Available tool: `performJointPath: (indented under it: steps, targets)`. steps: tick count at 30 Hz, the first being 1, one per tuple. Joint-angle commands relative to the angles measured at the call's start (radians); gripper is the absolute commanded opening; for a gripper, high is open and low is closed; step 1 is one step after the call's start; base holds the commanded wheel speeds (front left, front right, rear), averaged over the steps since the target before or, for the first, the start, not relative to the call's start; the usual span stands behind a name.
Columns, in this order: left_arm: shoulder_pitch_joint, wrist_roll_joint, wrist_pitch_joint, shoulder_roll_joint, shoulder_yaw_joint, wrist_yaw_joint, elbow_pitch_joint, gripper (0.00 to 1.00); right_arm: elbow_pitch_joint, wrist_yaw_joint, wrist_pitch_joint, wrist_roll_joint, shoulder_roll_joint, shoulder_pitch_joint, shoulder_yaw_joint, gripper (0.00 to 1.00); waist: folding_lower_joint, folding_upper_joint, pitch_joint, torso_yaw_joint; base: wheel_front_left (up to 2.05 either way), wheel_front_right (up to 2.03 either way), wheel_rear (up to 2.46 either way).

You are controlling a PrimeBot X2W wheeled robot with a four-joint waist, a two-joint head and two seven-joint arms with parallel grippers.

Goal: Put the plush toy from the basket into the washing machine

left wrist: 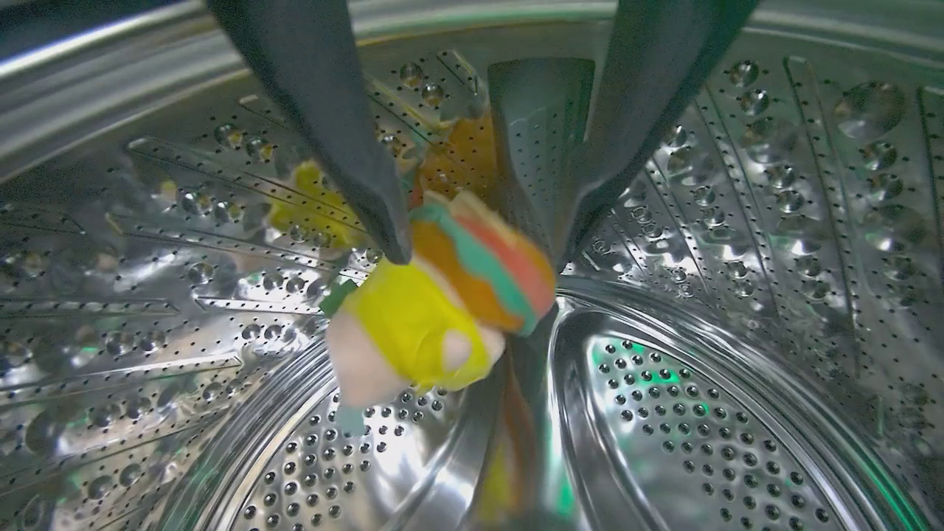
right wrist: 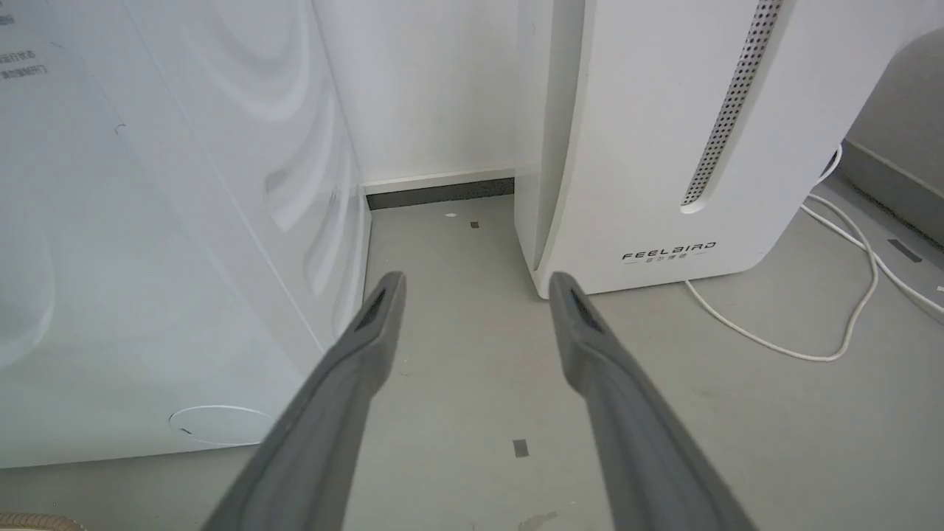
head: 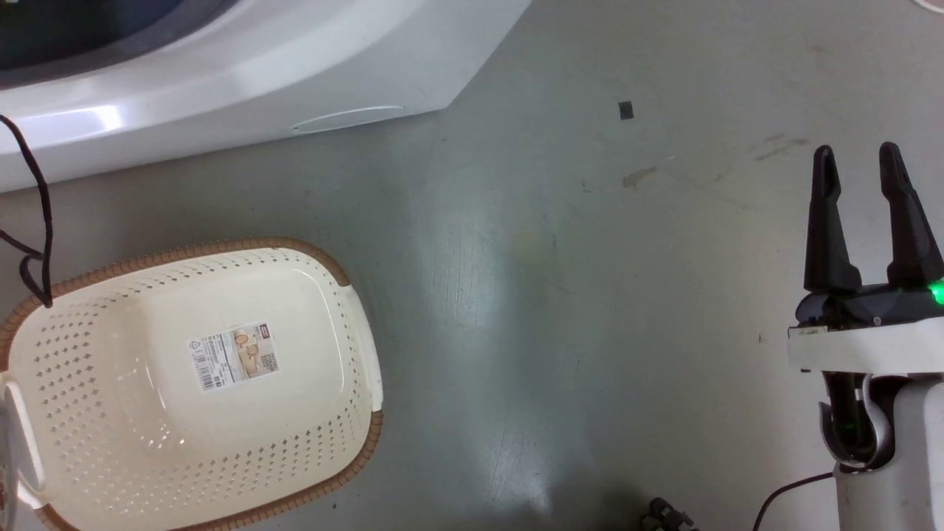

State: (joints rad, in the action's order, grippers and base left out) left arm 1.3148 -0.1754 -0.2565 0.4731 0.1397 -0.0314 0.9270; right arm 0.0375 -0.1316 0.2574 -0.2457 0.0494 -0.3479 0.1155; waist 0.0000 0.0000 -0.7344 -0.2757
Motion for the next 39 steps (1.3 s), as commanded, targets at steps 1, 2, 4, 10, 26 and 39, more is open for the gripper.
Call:
performJointPath:
  steps: [1, 2, 4, 10, 26, 39]
  targets:
    - [0.006, -0.003, -0.005, -0.006, -0.002, 0.004, 0.009, 1.0, 0.003, 0.001, 0.004, 0.008, 0.001, -0.012, 0.0, 1.0, 0.0, 0.0, 0.008, 0.003, 0.0, 0.0, 0.0]
    - [0.0, -0.007, -0.005, -0.01, -0.003, 0.007, 0.024, 1.0, 0.004, 0.001, 0.004, 0.011, 0.001, -0.011, -0.001, 1.0, 0.0, 0.0, 0.018, 0.005, 0.0, 0.0, 0.0]
    - [-0.004, -0.008, -0.005, -0.012, -0.003, 0.008, 0.029, 1.0, 0.005, 0.001, 0.004, 0.012, 0.001, -0.01, -0.001, 1.0, 0.0, 0.0, 0.023, 0.006, 0.0, 0.0, 0.0]
    - [-0.089, -0.006, -0.005, -0.054, 0.007, 0.011, 0.012, 1.0, 0.012, 0.001, 0.004, 0.024, 0.001, 0.008, 0.002, 1.0, 0.0, 0.0, 0.087, 0.03, 0.0, 0.0, 0.0]
    - [-0.448, 0.014, -0.005, -0.133, -0.085, -0.053, -0.3, 1.0, 0.011, 0.001, 0.004, 0.066, 0.001, 0.074, -0.003, 1.0, 0.0, 0.0, 0.269, 0.1, 0.0, 0.0, 0.0]
    - [-0.742, 0.076, -0.005, -0.238, -0.12, -0.06, -0.531, 1.0, -0.007, 0.001, 0.004, 0.112, 0.001, 0.158, -0.005, 1.0, 0.0, 0.0, 0.43, 0.184, 0.0, 0.0, 0.0]
